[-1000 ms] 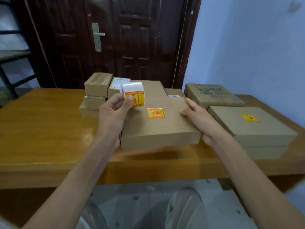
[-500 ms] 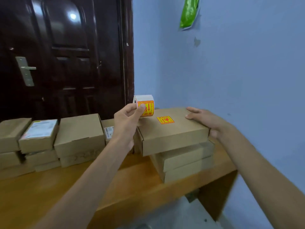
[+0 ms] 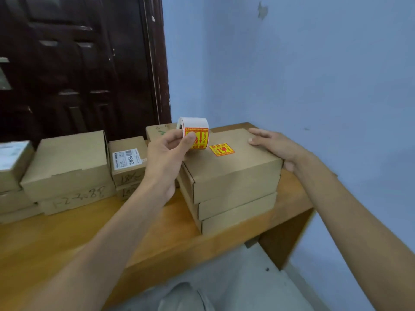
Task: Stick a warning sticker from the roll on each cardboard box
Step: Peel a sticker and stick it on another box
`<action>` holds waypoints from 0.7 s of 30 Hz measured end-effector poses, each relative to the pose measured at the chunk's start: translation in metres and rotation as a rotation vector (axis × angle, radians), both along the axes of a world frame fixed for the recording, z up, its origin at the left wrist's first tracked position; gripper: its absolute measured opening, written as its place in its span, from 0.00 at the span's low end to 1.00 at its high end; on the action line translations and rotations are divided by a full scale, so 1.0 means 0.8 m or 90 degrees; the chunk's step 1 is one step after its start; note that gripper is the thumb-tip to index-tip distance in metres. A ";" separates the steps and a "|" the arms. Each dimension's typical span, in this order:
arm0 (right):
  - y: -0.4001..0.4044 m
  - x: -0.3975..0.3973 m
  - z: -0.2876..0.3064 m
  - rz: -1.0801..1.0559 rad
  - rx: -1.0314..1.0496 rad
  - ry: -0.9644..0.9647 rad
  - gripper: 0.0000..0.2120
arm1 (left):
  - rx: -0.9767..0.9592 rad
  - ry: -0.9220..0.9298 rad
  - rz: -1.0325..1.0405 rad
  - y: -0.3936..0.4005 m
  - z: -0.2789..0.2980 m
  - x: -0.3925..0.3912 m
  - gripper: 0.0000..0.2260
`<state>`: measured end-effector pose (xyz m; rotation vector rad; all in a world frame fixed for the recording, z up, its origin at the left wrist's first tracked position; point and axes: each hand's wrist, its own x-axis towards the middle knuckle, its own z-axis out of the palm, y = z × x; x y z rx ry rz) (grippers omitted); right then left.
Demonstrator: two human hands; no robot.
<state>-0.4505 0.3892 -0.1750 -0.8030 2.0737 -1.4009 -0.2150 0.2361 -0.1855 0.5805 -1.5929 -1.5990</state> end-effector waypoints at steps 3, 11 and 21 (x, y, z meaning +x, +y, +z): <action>0.002 0.001 0.003 0.002 0.026 0.067 0.24 | -0.013 -0.008 -0.004 0.001 0.000 0.003 0.08; -0.005 0.036 0.060 0.034 0.162 0.435 0.28 | -0.086 -0.031 0.020 -0.013 0.037 0.069 0.12; -0.190 0.248 0.075 0.252 0.197 0.582 0.29 | -0.163 -0.102 0.175 -0.093 0.051 0.271 0.10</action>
